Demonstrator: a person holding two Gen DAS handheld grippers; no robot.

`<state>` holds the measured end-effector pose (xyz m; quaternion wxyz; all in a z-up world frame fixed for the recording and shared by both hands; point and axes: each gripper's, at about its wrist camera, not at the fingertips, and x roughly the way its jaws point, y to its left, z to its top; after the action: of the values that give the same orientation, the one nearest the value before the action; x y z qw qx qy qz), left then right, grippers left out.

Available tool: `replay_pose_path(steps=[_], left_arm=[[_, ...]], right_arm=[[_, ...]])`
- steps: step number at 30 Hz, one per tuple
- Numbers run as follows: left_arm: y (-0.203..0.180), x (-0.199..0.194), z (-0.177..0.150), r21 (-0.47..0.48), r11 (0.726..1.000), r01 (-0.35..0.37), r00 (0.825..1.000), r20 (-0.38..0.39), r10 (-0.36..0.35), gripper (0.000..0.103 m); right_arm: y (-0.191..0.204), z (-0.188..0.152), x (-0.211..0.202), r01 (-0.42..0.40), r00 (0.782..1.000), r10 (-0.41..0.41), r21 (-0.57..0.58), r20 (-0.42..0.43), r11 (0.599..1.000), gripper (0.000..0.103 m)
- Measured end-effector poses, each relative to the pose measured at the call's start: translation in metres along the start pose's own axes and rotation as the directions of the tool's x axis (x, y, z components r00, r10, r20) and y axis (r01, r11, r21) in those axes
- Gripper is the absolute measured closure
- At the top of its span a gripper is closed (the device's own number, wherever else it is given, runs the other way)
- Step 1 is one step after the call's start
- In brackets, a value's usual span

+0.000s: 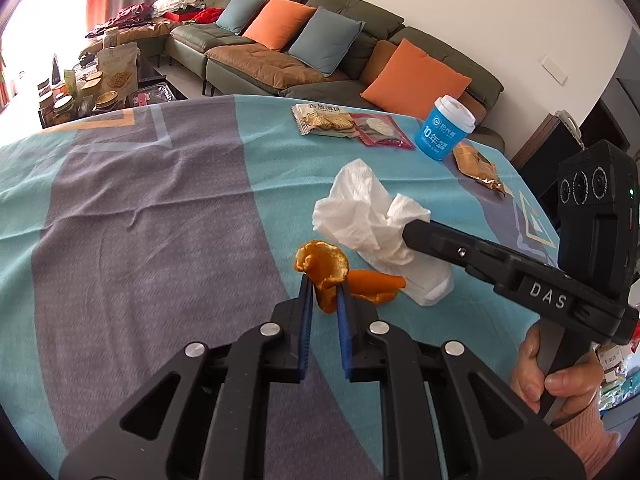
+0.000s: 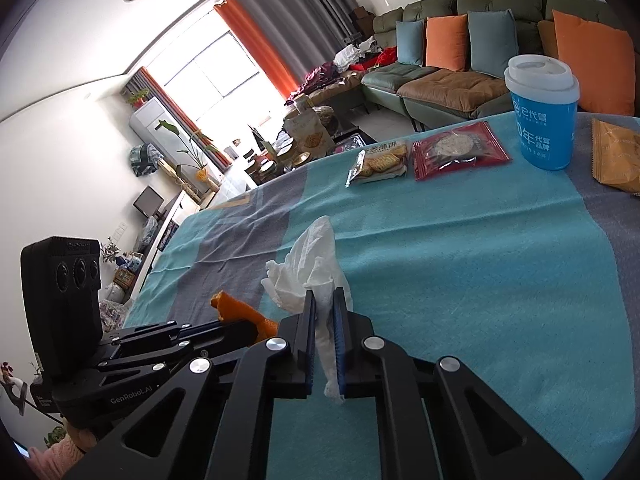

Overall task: Collect trash
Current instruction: 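Grasp the orange peel with the left gripper while the right gripper grasps the white tissue, then carry the orange peel and white tissue over to the teal bin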

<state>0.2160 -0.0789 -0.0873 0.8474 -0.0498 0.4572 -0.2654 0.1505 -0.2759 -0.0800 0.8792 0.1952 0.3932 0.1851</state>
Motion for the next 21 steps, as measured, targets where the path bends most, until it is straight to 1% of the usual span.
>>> replay_pose_path(steps=[6, 11, 21], left_arm=[[0.005, -0.025, -0.012, -0.002, 1.000, -0.010, 1.000, 0.021, 0.010, 0.091], [0.005, -0.049, -0.023, 0.009, 0.999, -0.034, 0.998, 0.049, 0.033, 0.091], [0.011, -0.093, -0.044, 0.011, 0.997, -0.073, 0.993, 0.089, 0.072, 0.091]], right_arm=[[0.007, -0.003, -0.011, -0.029, 0.999, 0.029, -0.005, 0.029, 1.000, 0.096], [0.014, -0.007, -0.015, -0.061, 0.998, 0.061, -0.007, 0.035, 0.998, 0.096], [0.040, -0.017, -0.022, -0.139, 0.989, 0.140, -0.031, 0.046, 0.990, 0.096]])
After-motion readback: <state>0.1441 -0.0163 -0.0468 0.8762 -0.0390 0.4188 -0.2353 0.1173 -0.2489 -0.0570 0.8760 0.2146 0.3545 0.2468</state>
